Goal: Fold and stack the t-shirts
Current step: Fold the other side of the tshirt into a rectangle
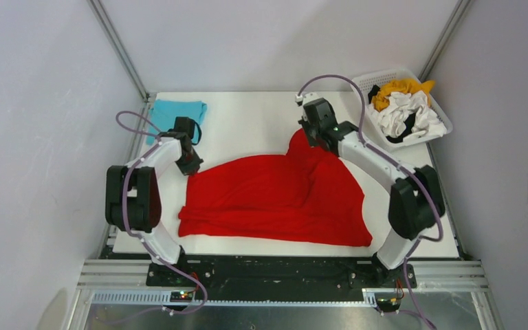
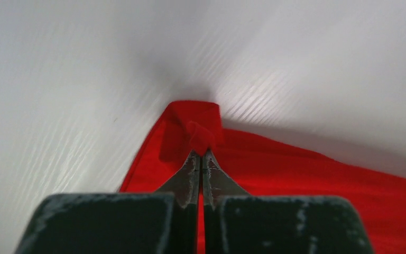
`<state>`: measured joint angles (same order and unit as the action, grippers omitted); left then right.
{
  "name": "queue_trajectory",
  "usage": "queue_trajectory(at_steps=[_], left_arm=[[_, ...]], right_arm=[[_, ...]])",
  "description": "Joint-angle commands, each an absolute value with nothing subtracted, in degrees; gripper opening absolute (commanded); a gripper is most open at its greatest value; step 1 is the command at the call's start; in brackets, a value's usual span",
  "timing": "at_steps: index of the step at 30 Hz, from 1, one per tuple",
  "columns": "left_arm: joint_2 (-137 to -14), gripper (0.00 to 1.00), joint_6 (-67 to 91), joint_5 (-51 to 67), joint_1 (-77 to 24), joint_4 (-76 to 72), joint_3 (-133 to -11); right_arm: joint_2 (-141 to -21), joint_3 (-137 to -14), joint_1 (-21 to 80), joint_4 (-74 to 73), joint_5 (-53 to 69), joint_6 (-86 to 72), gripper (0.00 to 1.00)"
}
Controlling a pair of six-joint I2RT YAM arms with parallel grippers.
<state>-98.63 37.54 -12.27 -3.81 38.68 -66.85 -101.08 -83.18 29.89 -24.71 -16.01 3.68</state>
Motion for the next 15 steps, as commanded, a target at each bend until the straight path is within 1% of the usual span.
queue_trajectory(at_steps=[1,7,15], left_arm=[[-91.58,0.00,39.14,-17.60,-4.15,38.84,-62.69],[-86.99,0.00,39.30,-18.03,-4.21,38.50,-59.45],[-83.51,0.00,40.04,-17.25,-4.37,38.43,-57.66]], right_arm=[[-91.81,-74.81,33.33,-22.41,-19.43,2.05,0.00],[-83.08,-69.02,37.82,-25.76,-25.19,0.20,0.00],[-76.39,-65.47,38.94,-29.00,-28.57,-2.65,0.00]])
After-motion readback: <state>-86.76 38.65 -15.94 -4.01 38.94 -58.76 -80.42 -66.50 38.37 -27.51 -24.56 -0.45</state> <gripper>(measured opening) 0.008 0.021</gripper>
